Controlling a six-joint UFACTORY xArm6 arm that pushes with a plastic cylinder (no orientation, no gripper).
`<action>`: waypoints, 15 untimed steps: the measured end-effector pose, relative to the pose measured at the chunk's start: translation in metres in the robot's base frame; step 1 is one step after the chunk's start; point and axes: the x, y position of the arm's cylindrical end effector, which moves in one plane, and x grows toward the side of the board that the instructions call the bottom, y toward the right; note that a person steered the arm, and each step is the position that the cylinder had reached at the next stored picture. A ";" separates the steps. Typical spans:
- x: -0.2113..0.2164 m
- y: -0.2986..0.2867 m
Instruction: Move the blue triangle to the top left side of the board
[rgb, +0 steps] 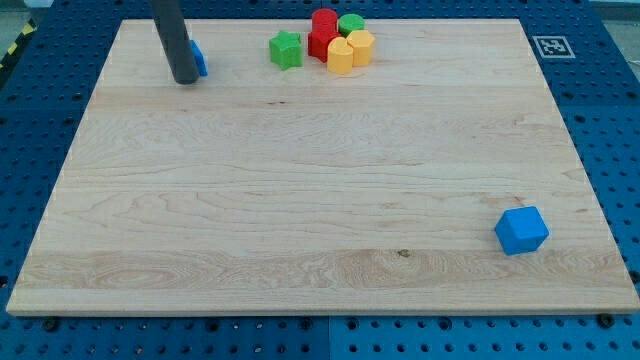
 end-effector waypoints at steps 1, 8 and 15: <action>-0.014 0.000; -0.047 0.001; -0.067 -0.028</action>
